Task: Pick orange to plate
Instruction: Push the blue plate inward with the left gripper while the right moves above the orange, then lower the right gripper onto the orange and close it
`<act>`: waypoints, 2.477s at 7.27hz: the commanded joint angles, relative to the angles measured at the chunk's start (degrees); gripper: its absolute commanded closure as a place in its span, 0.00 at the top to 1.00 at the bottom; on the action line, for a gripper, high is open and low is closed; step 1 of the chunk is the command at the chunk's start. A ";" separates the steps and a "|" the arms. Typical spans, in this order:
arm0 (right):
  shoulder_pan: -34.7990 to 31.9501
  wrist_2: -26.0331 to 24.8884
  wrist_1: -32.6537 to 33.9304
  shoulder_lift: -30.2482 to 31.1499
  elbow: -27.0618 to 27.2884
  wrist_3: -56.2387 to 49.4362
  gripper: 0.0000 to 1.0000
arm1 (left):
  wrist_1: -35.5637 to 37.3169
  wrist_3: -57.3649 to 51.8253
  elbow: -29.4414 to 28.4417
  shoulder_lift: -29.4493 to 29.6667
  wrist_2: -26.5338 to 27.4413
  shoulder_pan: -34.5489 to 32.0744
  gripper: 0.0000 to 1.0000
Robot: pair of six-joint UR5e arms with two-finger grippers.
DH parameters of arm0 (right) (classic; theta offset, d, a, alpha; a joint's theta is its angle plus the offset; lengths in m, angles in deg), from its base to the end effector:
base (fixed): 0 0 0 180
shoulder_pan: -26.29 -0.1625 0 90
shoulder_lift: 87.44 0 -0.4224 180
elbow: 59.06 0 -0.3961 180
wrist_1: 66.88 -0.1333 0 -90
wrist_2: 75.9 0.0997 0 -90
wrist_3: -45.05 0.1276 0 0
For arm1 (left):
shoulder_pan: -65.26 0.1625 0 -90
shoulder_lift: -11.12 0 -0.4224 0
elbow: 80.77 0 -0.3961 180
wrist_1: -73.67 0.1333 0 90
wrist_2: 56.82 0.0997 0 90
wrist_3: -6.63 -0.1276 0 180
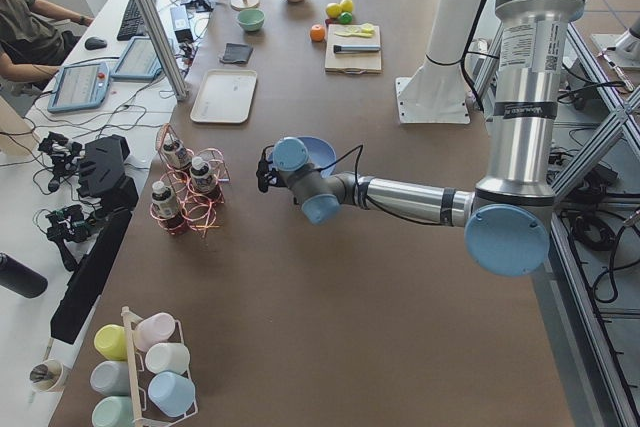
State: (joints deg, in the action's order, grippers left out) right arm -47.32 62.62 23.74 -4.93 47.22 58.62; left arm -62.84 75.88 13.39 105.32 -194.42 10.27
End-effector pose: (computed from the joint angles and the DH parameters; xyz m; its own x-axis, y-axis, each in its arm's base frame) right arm -0.1169 -0.5311 0.4602 0.5978 -0.2494 0.7619 0.1226 0.9676 0.2205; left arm 0.2839 -0.4734 0.4941 0.3816 -0.1284 -0.9153 0.0755 0.9913 -0.1076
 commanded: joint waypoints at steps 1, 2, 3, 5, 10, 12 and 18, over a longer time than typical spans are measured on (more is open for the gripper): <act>9.48 -7.00 0.00 -3.39 0.59 9.50 1.00 | 8.82 18.14 5.32 10.94 12.73 12.49 0.00; 13.10 -9.74 0.00 -4.37 -0.02 11.28 1.00 | 16.11 21.07 5.51 17.44 19.41 17.41 0.00; 16.18 -11.77 0.00 -4.46 -0.29 12.61 1.00 | 17.92 21.54 5.25 19.25 23.65 22.42 0.00; 20.50 -14.07 0.00 -4.55 -0.99 12.97 1.00 | 17.94 23.37 4.29 21.36 27.11 25.88 0.00; 24.30 -15.84 -12.20 -5.78 -11.53 14.45 1.00 | 17.94 25.32 0.33 26.12 30.11 28.18 0.00; 25.26 -15.74 -12.57 -5.78 -11.01 19.28 1.00 | 17.94 25.32 0.33 26.03 30.20 28.18 0.00; 27.20 -15.83 -13.80 -4.38 -10.92 23.96 1.00 | 17.86 26.02 0.15 25.86 30.38 29.06 0.35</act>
State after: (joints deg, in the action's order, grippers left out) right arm -20.30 46.82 10.00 -9.60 36.25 82.12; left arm -44.98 101.89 13.63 131.22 -164.11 38.99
